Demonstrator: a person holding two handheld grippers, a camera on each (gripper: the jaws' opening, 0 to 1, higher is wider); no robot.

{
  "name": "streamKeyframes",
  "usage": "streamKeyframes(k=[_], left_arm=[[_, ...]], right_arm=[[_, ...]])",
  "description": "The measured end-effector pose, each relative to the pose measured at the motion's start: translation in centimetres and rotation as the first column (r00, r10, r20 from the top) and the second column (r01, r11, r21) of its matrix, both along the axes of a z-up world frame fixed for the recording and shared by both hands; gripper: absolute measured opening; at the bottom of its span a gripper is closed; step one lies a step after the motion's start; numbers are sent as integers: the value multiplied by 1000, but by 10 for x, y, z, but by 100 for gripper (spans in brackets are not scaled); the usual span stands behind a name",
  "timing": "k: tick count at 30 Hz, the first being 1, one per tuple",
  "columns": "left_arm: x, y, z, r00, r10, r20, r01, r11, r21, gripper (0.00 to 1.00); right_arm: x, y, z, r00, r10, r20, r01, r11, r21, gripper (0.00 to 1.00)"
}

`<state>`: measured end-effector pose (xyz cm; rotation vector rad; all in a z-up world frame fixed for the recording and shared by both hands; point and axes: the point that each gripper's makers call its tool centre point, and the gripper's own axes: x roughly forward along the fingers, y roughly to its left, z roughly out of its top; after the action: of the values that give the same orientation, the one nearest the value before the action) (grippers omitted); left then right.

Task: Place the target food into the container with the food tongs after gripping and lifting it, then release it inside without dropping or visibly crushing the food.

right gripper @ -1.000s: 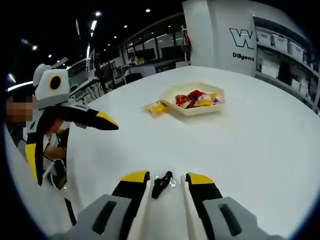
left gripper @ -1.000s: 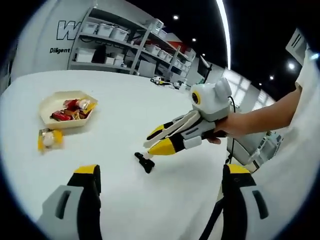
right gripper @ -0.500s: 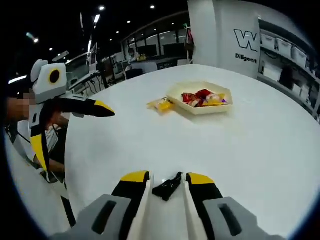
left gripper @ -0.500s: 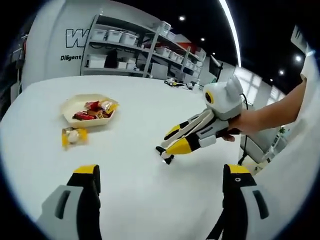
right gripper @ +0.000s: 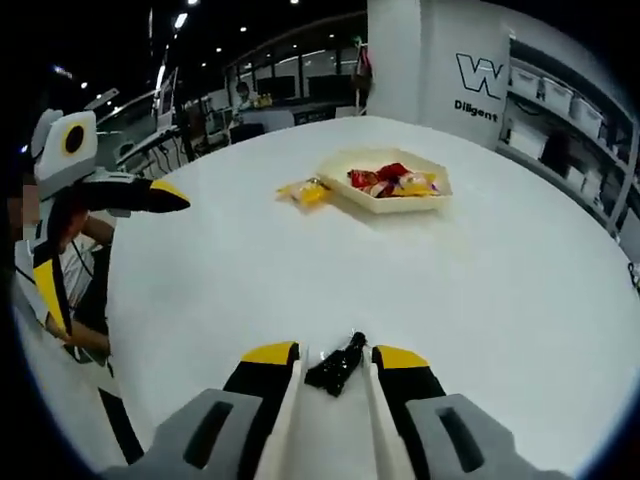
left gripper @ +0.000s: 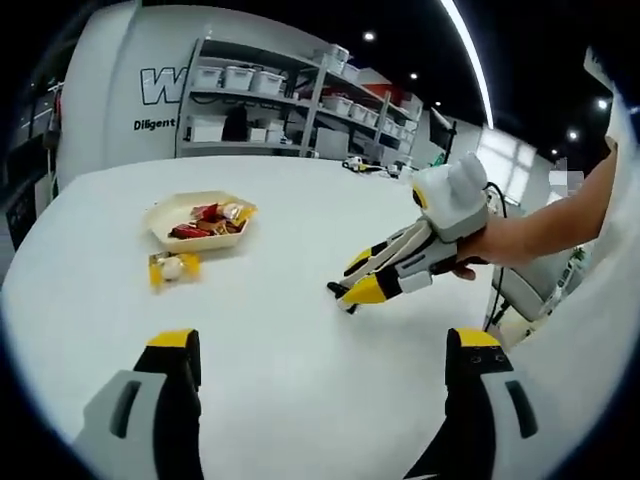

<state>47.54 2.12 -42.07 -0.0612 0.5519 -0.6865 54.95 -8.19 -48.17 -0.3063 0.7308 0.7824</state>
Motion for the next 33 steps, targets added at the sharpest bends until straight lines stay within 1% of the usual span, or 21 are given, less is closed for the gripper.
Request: streamKeyframes(k=[2, 5, 7, 9, 10, 13, 15, 16, 18, 20, 21, 22, 23, 24, 26, 27, 29, 32, 33], left_arm=[[0, 2, 1, 1000, 3, 4, -3, 1000, 1, 99], [-1, 4, 2, 1000, 11, 2, -11, 1000, 1, 99], [-2, 6, 4, 1000, 13, 9, -13, 1000, 3, 99], [-3, 8, 4, 1000, 21, 9, -21, 1000, 0, 99], [-4, 9, 5, 1000, 24, 9, -24, 1000, 0, 99], [-6, 12, 4, 999, 31, 8, -31, 1000, 2, 99], [-8, 13, 5, 999, 36, 9, -36, 999, 1, 98], [-9, 13, 5, 999, 39, 9, -39, 999, 1, 98], [-10, 16, 5, 999, 48, 8, -48, 999, -4, 98], [-11, 17, 4, 998, 55, 4, -55, 998, -7, 98], [-11, 17, 3, 998, 56, 4, -56, 998, -7, 98], [-11, 17, 3, 998, 56, 3, -56, 998, -8, 98], [-11, 17, 3, 998, 57, 3, -57, 998, -9, 98], [-12, 17, 2, 998, 59, 2, -59, 998, -11, 98], [-12, 16, 2, 998, 60, 1, -60, 998, -15, 98], [-12, 16, 2, 998, 60, 1, -60, 998, -16, 98], [-11, 14, 3, 998, 59, 4, -59, 998, -20, 98], [-10, 13, 4, 998, 57, 5, -57, 998, -23, 98], [-10, 13, 4, 998, 56, 6, -56, 998, -23, 98]], right_arm=[[-1, -1, 0, 1000, -11, -9, 11, 1000, 0, 24], [-1, -1, -1, 1000, -9, 3, 9, 1000, -14, 22], [-2, 0, -1, 1000, 8, 16, -8, 1000, -30, 20], [0, 0, -1, 1000, 1, 10, -1, 999, -33, 18], [0, 0, -1, 1000, -6, 6, 6, 1000, -29, 17], [2, -1, 0, 997, -60, -38, 61, 998, 20, 16], [3, -3, 1, 995, -72, -63, 75, 996, 47, 16], [5, -6, 2, 994, -93, -60, 96, 994, 52, 16], [4, -6, 4, 993, -92, -72, 97, 993, 71, 17], [4, -5, 8, 995, -78, -65, 83, 992, 89, 19], [5, -5, 11, 996, -69, -50, 74, 993, 91, 20], [9, -7, 15, 998, -67, -11, 68, 994, 81, 21], [6, -5, 14, 997, -65, -46, 69, 993, 93, 22], [5, -6, 14, 996, -74, -59, 79, 992, 94, 23], [4, -8, 16, 997, -72, -19, 74, 994, 75, 24], [3, -9, 15, 996, -82, -20, 83, 995, 63, 24], [-4, -6, 12, 997, -76, -31, 77, 995, 60, 24], [-7, -13, 4, 998, -61, 8, 62, 998, -27, 24], [-10, -10, 2, 998, -58, 2, 58, 998, -17, 24]])
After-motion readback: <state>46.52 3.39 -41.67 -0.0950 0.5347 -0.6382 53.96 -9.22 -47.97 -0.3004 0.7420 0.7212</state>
